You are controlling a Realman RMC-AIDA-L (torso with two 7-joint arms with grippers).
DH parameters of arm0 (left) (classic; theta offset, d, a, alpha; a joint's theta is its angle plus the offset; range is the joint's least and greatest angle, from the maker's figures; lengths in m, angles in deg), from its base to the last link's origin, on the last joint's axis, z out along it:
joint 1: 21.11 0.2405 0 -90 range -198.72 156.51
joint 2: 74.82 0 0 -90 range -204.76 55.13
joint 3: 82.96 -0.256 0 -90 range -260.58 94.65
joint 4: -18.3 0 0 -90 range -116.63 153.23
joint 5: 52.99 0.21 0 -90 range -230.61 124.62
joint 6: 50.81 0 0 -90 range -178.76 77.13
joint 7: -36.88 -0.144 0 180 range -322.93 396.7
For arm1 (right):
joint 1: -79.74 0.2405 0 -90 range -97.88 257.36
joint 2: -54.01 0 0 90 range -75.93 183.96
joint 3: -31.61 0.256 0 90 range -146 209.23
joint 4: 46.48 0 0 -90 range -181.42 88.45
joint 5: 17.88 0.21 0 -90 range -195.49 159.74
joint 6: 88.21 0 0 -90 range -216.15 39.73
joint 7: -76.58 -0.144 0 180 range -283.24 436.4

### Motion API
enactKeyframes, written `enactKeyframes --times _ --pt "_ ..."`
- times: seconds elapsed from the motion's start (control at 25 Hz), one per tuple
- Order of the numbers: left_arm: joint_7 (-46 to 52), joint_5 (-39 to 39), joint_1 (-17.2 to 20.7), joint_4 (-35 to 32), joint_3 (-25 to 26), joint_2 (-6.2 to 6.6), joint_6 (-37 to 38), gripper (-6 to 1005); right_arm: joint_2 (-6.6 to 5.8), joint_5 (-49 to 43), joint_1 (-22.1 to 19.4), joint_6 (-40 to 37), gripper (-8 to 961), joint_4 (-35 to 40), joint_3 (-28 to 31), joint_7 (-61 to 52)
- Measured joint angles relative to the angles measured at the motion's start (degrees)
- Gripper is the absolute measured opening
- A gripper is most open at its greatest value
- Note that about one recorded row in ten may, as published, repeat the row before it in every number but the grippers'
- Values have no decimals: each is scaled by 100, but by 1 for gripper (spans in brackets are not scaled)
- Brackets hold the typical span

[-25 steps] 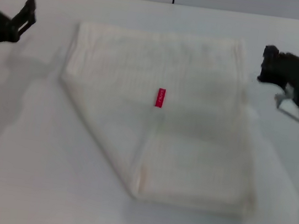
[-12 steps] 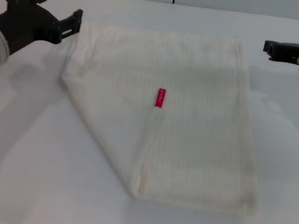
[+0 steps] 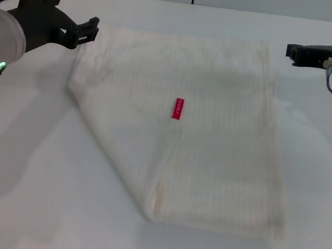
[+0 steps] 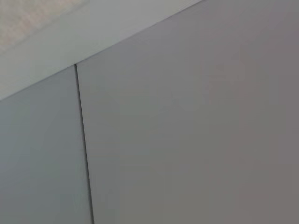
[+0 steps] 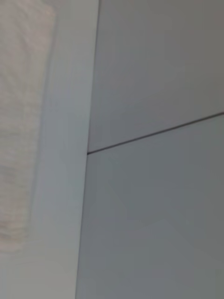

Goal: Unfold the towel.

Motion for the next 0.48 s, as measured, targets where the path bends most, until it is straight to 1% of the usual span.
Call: enactKeyframes --times 0.04,0.08,0.12,0.16,0.2,0.24,0.28,0.32,0.36,0.4,0.44,0.48 --pt "-400 -240 -24 102 226 -171 -382 744 -4 -5 24 -79 5 6 7 -1" --pt "-400 -240 -24 102 226 -171 -382 743 -4 -5 24 -79 5 6 7 -1" --pt "-812 -519 -53 161 430 -301 -685 742 -5 -8 38 -107 6 9 11 -1" --pt "-1111 -723 -67 185 567 -383 -853 741 -5 -8 50 -122 6 11 11 -1" --pt "-1519 -987 -84 221 765 -516 -1068 740 -6 -8 60 -134 6 16 11 -1" --pt "-2203 -1367 -92 271 1143 -783 -1401 740 -6 -8 66 -154 7 31 10 1" --pt "-2203 -1367 -92 271 1143 -783 -1401 739 -6 -8 66 -154 7 31 10 1" --pt "-2517 -1528 -93 296 1339 -906 -1560 738 -7 -8 71 -169 7 41 12 1" --pt "-2659 -1633 -98 306 1419 -933 -1648 737 -8 -8 77 -182 8 44 13 1" --pt "-2769 -1750 -107 319 1486 -947 -1734 736 -9 -12 83 -196 8 46 14 2" --pt "-2862 -1951 -145 329 1521 -926 -1901 735 -9 -97 108 -211 9 46 17 1" --pt "-2862 -1951 -145 329 1521 -926 -1901 734 -9 -97 108 -211 9 46 17 1"
